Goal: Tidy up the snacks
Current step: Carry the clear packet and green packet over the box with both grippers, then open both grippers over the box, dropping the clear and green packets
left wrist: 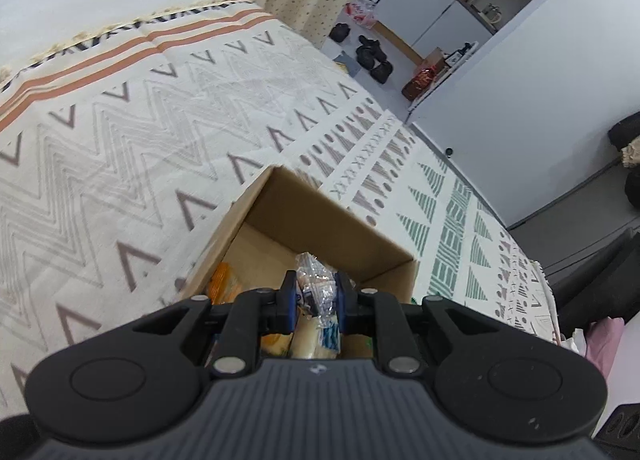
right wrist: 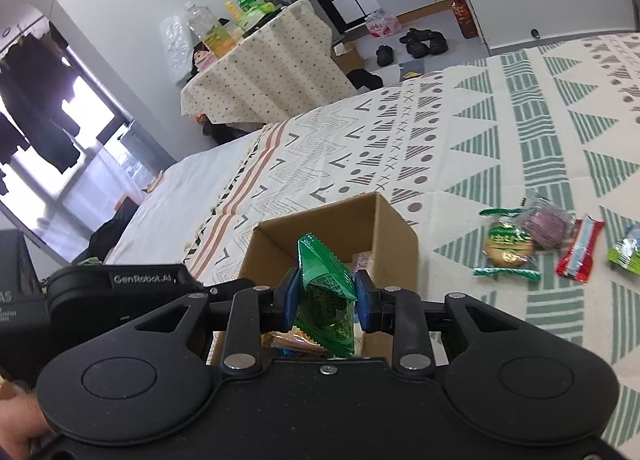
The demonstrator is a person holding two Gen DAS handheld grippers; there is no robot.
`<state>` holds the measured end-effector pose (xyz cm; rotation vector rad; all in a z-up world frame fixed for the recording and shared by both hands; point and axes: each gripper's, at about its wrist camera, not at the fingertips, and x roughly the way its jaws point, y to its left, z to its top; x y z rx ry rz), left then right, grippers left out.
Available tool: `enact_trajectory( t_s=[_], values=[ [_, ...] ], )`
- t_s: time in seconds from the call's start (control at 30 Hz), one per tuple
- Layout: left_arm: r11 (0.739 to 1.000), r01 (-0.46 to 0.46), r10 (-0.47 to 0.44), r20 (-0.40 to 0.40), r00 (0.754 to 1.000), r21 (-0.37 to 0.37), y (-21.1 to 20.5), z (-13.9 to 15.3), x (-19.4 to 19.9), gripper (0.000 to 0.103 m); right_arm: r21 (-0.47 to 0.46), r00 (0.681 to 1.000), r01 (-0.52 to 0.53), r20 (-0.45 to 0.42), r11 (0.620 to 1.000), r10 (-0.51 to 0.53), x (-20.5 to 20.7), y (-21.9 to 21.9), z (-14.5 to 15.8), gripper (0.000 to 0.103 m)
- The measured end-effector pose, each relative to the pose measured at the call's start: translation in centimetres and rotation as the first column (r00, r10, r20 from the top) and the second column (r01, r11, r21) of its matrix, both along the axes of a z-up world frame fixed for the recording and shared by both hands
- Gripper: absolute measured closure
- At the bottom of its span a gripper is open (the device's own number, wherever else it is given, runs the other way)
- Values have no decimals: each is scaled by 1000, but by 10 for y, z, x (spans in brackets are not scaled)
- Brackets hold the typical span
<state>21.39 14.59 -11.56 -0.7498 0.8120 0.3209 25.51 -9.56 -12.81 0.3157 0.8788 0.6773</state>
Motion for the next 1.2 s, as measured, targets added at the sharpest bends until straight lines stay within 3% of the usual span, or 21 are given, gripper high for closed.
enact_trajectory(
  t_s=[0.13, 0.3, 0.5, 0.57, 0.67, 0.77, 0.97, 1.03, 1.1, 1.2],
  values=[
    [1000, 13, -13, -18, 1000, -4, 8, -6, 11, 85, 1, 1000, 2, 14, 1000, -2, 6, 12, 2, 74],
    [999, 50, -50, -32, 998, -1, 14, -5, 17, 78, 1, 1000, -4, 31, 1000, 4, 12, 27, 1, 74],
    [1000, 20, -19, -39, 999, 22, 26, 5, 8, 61, -1, 999, 19, 33, 1000, -19, 19, 38, 0, 74],
    [999, 11, -9, -43, 999, 38, 30, 9, 4, 50, 15, 999, 15, 38, 1000, -16, 18, 41, 1, 74],
    [998, -4, 7, -66, 998, 60, 31, 14, -2, 34, 34, 998, 12, 60, 999, -14, 14, 44, 4, 63],
    [996, -19, 26, -87, 996, 84, 28, 19, -8, 24, 45, 997, 16, 81, 999, -20, 10, 37, 11, 46],
    [991, -3, 13, -79, 997, 131, 14, 32, -18, 17, 14, 993, 87, 76, 996, -88, 9, 14, 21, 38],
    [990, 5, 5, -71, 997, 137, 9, 36, -22, 13, 7, 991, 104, 84, 995, -104, 7, 6, 25, 32],
    [990, 10, -2, -62, 998, 142, 3, 40, -26, 10, 3, 989, 104, 102, 995, -103, 3, -1, 30, 19],
    [988, 22, -12, -60, 998, 155, -7, 44, -29, 9, -2, 986, 110, 123, 994, -109, -1, -13, 37, 10]
  ],
)
